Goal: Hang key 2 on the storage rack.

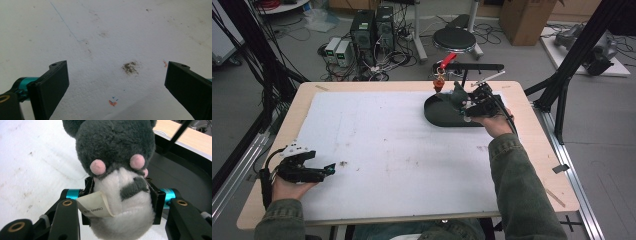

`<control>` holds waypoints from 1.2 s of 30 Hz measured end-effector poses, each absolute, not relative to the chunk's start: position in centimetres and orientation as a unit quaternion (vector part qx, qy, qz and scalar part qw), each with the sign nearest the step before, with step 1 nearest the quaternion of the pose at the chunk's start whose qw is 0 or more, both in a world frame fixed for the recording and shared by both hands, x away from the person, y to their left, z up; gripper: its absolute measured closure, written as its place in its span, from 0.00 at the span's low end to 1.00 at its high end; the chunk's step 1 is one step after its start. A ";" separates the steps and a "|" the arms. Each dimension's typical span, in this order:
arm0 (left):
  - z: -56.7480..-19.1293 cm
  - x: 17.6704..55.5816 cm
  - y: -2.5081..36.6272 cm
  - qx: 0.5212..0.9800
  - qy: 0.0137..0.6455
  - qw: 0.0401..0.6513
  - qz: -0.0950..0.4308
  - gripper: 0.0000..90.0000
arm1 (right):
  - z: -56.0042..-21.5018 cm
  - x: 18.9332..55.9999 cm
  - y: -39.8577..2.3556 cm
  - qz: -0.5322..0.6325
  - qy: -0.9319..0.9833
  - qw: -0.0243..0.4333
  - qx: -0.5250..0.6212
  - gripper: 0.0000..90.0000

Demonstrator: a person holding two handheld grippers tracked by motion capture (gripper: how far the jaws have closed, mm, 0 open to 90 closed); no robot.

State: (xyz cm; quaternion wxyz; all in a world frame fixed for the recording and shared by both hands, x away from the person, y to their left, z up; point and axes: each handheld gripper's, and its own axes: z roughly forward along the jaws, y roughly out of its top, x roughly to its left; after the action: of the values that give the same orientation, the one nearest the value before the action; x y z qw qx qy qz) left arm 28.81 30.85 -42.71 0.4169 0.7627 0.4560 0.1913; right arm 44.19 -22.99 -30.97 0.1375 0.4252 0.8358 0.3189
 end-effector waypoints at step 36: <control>-42.9 29.1 30.9 0.762 0.463 0.414 0.184 0.07 | -29.2 46.7 -25.3 0.354 0.730 0.208 0.547 0.56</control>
State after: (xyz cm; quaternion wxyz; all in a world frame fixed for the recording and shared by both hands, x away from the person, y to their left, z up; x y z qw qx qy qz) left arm 29.08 30.88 -42.86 0.4144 0.7619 0.4627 0.1837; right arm 46.72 -25.29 -29.17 0.2078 0.5466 0.7300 0.3536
